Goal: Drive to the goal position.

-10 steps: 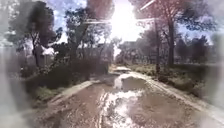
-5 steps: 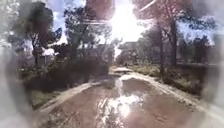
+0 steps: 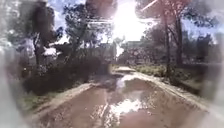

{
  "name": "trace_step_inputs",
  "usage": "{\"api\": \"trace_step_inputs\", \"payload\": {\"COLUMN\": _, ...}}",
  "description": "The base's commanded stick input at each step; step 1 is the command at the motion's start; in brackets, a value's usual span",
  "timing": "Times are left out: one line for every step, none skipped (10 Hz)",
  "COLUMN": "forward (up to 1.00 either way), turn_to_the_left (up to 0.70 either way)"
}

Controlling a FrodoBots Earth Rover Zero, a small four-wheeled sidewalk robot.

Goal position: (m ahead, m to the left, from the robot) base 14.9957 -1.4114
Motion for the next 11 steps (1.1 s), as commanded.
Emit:
{"api": "trace_step_inputs", "payload": {"forward": 0.7, "turn_to_the_left": 0.0}}
{"api": "trace_step_inputs", "payload": {"forward": 0.7, "turn_to_the_left": 0.0}}
{"api": "trace_step_inputs", "payload": {"forward": 0.7, "turn_to_the_left": 0.0}}
{"api": "trace_step_inputs", "payload": {"forward": 0.7, "turn_to_the_left": 0.0}}
{"api": "trace_step_inputs", "payload": {"forward": 0.7, "turn_to_the_left": 0.0}}
{"api": "trace_step_inputs", "payload": {"forward": 0.7, "turn_to_the_left": 0.0}}
{"api": "trace_step_inputs", "payload": {"forward": 0.7, "turn_to_the_left": 0.0}}
{"api": "trace_step_inputs", "payload": {"forward": 0.7, "turn_to_the_left": 0.0}}
{"api": "trace_step_inputs", "payload": {"forward": 0.7, "turn_to_the_left": 0.0}}
{"api": "trace_step_inputs", "payload": {"forward": 0.7, "turn_to_the_left": 0.0}}
{"api": "trace_step_inputs", "payload": {"forward": 0.7, "turn_to_the_left": 0.0}}
